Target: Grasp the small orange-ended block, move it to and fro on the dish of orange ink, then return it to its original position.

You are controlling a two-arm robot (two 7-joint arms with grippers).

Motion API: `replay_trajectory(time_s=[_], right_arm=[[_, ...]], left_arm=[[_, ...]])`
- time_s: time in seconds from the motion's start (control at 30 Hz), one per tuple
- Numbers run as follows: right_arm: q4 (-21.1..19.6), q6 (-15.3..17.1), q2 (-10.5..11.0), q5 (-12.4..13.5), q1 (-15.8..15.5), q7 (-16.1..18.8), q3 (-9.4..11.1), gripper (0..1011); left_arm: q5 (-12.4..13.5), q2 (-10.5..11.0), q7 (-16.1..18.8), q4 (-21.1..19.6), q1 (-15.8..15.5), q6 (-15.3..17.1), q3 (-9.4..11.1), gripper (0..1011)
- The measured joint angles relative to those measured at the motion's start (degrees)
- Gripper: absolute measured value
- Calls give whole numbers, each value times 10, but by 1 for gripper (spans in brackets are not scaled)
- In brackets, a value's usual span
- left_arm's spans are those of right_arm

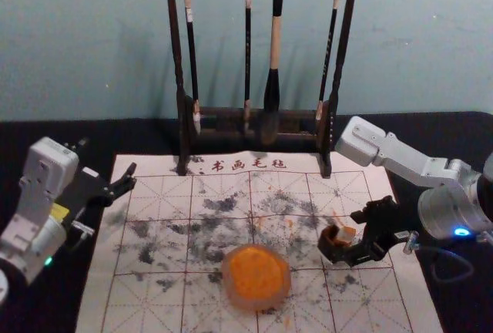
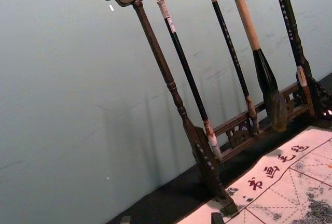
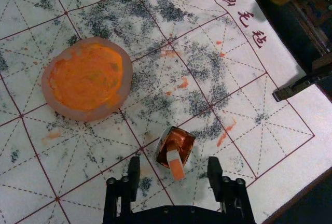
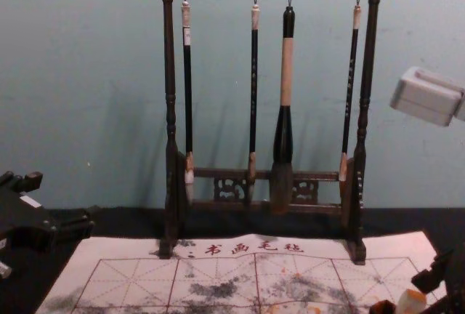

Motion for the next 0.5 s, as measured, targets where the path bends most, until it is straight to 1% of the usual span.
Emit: replay_trajectory(time_s=[0.03,0.1,0.13,0.17,0.2,0.23,0.3,0.4,0.47,0.5], right_arm=[[0,0,0,0,0,0,0,796],[0,0,0,0,0,0,0,834],[0,0,0,0,0,0,0,887],[0,0,0,0,0,0,0,895],[0,0,0,0,0,0,0,952],[0,0,0,0,0,0,0,952],[0,0,0,0,0,0,0,996],[0,-1,0,0,-1,-1,1,1000],[-5,-8,-2,5,-11,-9,13,1000],[-9,-16,-3,12,-19,-18,25,1000]], left_arm=[[0,0,0,0,0,0,0,1001],[0,0,0,0,0,0,0,1001],[0,0,0,0,0,0,0,1001],[0,0,0,0,0,0,0,1002],[0,0,0,0,0,0,0,1001],[0,0,0,0,0,0,0,1001],[0,0,0,0,0,0,0,1001],[0,0,0,0,0,0,0,1001],[0,0,0,0,0,0,0,1001],[0,0,0,0,0,0,0,1001]])
